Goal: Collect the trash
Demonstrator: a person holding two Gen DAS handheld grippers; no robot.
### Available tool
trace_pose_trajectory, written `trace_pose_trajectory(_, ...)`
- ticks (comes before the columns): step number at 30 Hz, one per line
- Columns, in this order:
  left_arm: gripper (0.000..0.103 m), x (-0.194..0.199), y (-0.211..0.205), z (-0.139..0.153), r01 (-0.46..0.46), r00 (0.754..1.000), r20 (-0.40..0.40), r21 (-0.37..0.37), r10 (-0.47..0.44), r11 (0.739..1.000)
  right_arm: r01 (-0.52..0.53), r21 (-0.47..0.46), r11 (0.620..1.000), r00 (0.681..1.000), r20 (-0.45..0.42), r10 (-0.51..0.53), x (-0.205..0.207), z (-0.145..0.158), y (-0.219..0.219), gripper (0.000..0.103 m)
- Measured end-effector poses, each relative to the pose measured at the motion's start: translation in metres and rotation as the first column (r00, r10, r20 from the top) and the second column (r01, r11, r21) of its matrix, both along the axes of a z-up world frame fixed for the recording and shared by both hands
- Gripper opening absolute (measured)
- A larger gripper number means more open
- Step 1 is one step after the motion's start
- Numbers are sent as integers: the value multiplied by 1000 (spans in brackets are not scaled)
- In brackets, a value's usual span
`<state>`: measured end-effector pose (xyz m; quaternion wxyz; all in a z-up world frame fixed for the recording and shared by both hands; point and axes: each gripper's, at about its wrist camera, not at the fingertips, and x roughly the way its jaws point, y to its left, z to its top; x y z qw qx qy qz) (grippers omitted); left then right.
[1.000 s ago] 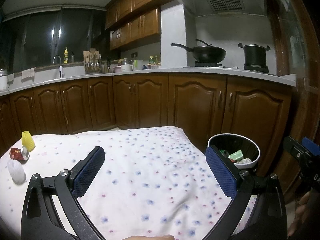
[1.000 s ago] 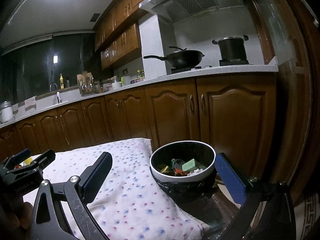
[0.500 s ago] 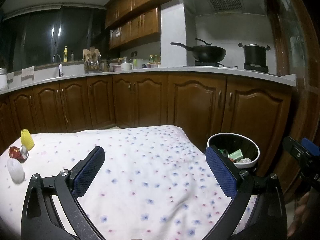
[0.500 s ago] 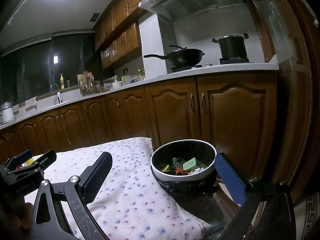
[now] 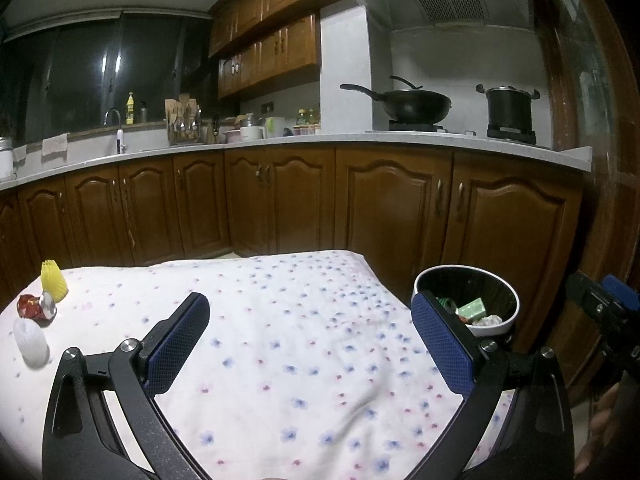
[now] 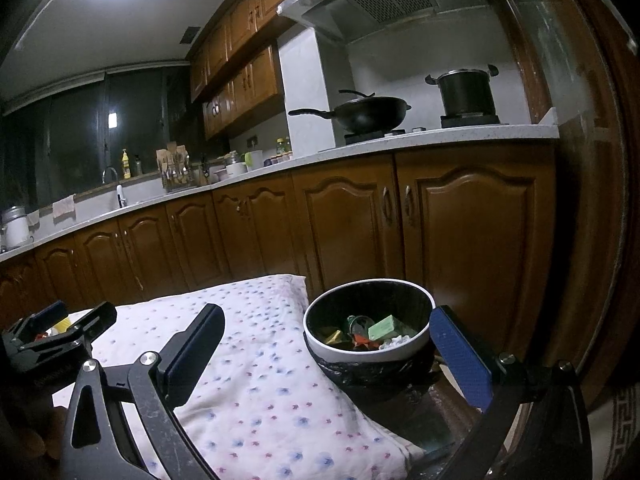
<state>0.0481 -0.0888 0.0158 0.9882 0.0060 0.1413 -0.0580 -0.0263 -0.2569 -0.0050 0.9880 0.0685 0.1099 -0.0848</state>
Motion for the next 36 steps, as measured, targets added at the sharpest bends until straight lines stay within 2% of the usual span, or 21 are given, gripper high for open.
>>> trace_pose_trajectory(36,103,1,0,-4,4,1000,-7,2,-4,1000,-5,9,1000,1000,2,5,0,-1,5,103)
